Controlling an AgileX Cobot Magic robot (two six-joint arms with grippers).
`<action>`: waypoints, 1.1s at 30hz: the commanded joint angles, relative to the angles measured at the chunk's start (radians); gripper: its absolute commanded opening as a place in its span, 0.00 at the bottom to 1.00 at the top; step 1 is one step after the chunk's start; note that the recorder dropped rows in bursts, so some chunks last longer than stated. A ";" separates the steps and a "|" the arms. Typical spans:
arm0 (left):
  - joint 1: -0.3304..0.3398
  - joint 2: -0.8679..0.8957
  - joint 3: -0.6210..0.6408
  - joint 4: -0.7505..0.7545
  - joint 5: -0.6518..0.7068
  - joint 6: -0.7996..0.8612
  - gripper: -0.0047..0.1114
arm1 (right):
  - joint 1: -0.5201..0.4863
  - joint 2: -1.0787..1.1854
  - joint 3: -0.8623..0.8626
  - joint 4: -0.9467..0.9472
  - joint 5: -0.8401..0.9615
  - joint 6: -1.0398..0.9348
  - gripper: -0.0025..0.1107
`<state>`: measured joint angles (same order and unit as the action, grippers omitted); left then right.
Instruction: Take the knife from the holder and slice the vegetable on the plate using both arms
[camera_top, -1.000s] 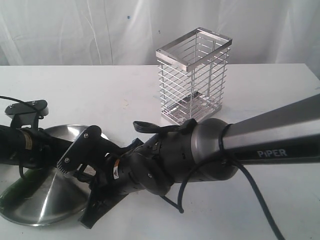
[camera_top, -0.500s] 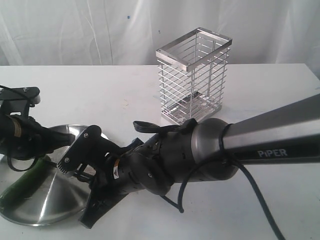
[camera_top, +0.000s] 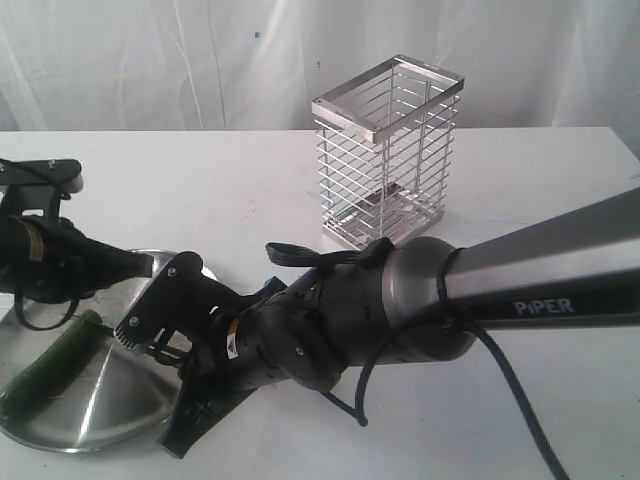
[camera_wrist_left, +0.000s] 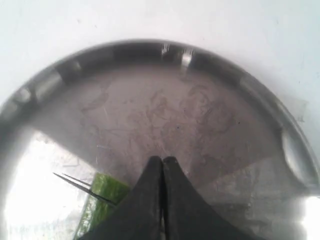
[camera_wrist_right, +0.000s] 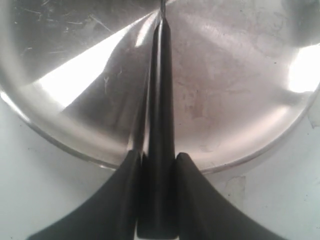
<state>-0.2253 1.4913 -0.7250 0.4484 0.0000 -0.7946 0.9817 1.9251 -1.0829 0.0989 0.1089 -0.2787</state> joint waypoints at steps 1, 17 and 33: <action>-0.006 -0.060 0.006 0.014 0.091 0.014 0.04 | -0.005 -0.004 -0.003 -0.001 -0.004 -0.008 0.02; -0.006 0.108 0.118 0.008 -0.146 -0.016 0.04 | -0.005 -0.004 -0.003 -0.001 0.002 -0.008 0.02; -0.006 -0.010 0.119 0.008 -0.102 0.009 0.04 | -0.005 -0.004 -0.003 -0.001 -0.001 -0.008 0.02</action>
<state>-0.2253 1.4561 -0.6151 0.4603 -0.1245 -0.7995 0.9758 1.9284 -1.0829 0.1033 0.1188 -0.2766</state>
